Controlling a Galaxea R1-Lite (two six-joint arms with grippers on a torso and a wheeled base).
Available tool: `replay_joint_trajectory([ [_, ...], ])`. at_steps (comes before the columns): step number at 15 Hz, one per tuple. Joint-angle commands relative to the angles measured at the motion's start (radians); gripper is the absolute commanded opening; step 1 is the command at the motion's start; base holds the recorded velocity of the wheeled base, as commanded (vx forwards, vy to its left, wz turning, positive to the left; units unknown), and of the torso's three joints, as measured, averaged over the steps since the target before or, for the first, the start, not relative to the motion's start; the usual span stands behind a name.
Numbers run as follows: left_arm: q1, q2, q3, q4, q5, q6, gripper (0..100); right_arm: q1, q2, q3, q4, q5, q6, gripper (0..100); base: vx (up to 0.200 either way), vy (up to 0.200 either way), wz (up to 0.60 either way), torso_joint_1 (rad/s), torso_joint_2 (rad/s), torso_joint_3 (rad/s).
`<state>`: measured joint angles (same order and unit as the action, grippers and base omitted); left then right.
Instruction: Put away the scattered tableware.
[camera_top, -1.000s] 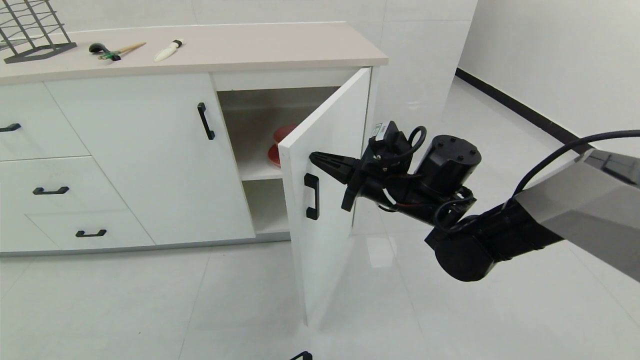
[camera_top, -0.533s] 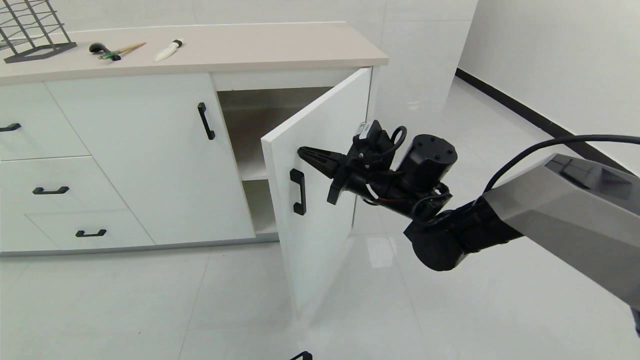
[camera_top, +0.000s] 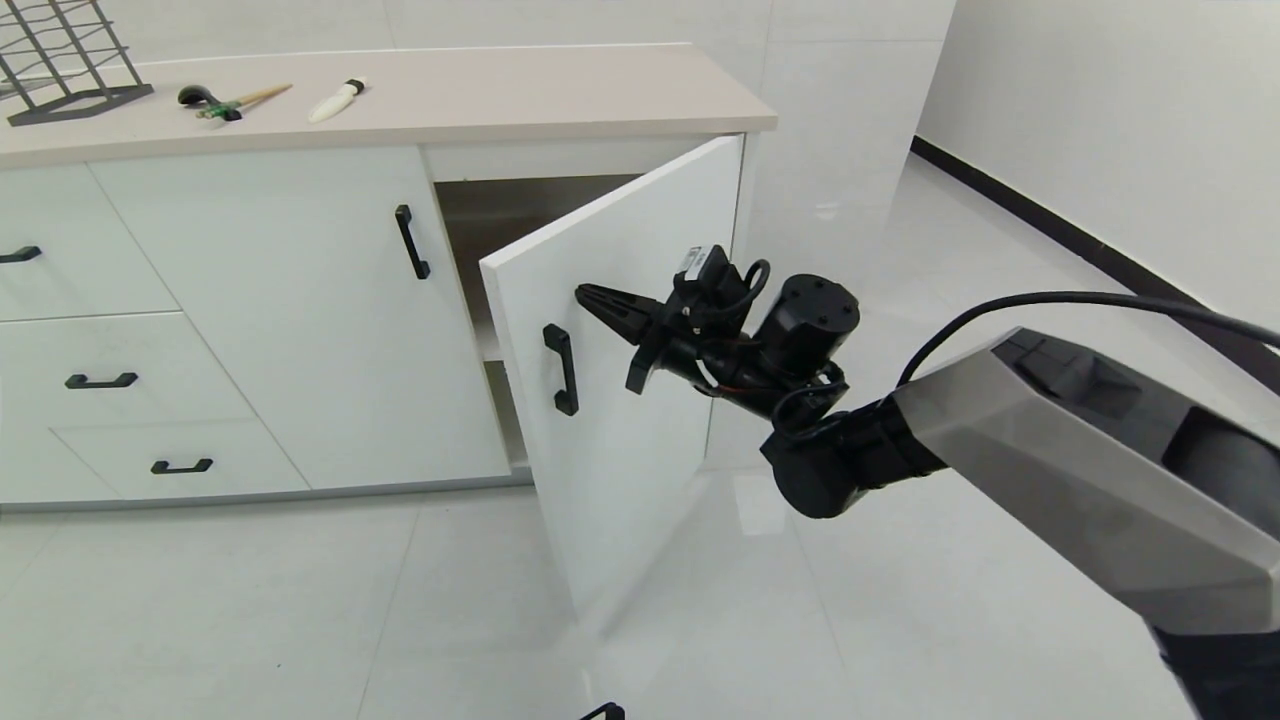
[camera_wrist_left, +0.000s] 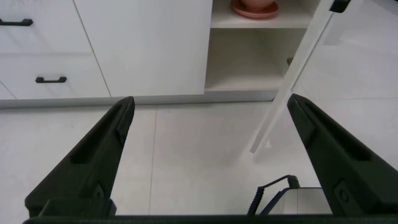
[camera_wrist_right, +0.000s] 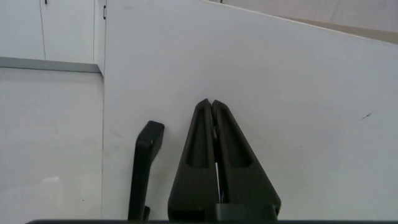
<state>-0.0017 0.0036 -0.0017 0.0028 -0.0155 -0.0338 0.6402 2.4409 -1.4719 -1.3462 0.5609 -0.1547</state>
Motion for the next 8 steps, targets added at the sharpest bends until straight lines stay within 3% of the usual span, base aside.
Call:
replay_joint_trajectory([
  [1, 0.000, 0.001, 0.000, 0.000, 0.000, -0.001, 100, -0.002, 0.086, -0.090, 0.001, 0.001, 0.000, 0, 0.000, 0.000, 0.00, 0.000, 0.00, 0.000],
  [5, 0.000, 0.001, 0.000, 0.000, 0.000, -0.001, 100, -0.005, 0.149, -0.212, 0.004, -0.001, 0.000, 0, 0.000, 0.000, 0.00, 0.000, 0.00, 0.000],
  [8, 0.000, 0.001, 0.000, -0.001, 0.000, -0.001, 100, -0.019, 0.138, -0.209, -0.004, 0.001, 0.001, 0, 0.000, 0.000, 0.00, 0.000, 0.00, 0.000],
])
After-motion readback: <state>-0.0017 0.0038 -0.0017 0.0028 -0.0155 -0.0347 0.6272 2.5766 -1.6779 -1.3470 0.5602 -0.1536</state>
